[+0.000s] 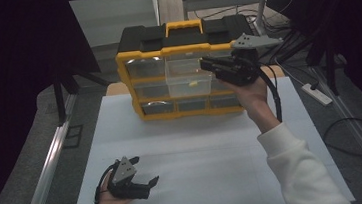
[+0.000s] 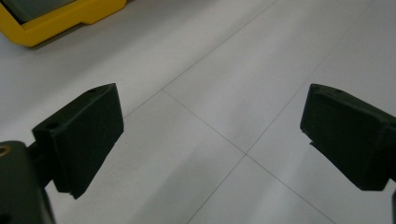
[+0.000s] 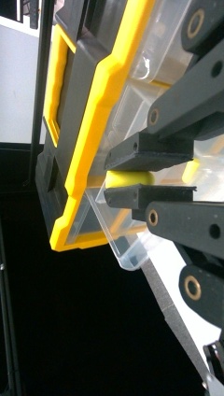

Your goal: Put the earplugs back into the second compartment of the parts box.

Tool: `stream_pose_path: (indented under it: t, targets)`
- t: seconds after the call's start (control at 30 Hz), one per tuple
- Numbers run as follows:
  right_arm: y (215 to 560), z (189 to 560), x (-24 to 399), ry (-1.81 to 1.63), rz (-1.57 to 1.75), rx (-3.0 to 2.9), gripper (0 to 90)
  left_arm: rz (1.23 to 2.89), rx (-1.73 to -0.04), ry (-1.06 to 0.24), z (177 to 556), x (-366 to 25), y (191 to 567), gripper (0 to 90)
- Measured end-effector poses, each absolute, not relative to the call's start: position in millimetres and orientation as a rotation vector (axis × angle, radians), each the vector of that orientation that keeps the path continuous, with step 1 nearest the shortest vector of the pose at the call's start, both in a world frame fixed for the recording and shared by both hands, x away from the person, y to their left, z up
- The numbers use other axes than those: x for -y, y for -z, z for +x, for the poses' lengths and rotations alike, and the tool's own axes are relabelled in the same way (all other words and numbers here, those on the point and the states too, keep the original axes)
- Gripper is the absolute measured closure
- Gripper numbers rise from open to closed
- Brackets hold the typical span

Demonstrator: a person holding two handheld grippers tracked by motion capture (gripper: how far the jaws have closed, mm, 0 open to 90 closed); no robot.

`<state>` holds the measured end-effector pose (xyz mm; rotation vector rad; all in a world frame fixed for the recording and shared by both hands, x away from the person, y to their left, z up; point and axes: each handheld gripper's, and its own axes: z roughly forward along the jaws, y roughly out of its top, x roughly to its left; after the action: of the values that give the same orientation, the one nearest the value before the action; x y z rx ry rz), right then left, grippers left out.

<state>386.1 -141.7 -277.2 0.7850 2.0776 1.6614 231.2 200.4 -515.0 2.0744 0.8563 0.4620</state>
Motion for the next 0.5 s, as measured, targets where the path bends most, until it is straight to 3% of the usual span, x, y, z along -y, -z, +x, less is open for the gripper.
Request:
stream_pose_path:
  t: [0.33, 0.43, 0.5]
  targets:
    - [281.3, 404.8, 129.8, -1.611, 0.811, -2.067, 77.9, 2.074, -0.852, -0.463, 230.7, -201.3, 515.2, 6.8]
    - [282.4, 404.5, 129.6, -1.605, 0.801, -2.061, 60.7, 2.075, -0.852, -0.463, 230.7, -201.6, 515.4, 6.8]
    - [281.9, 402.0, 131.1, -1.604, 0.786, -2.059, 54.5, 2.074, -0.853, -0.464, 230.7, -201.9, 515.4, 6.7]
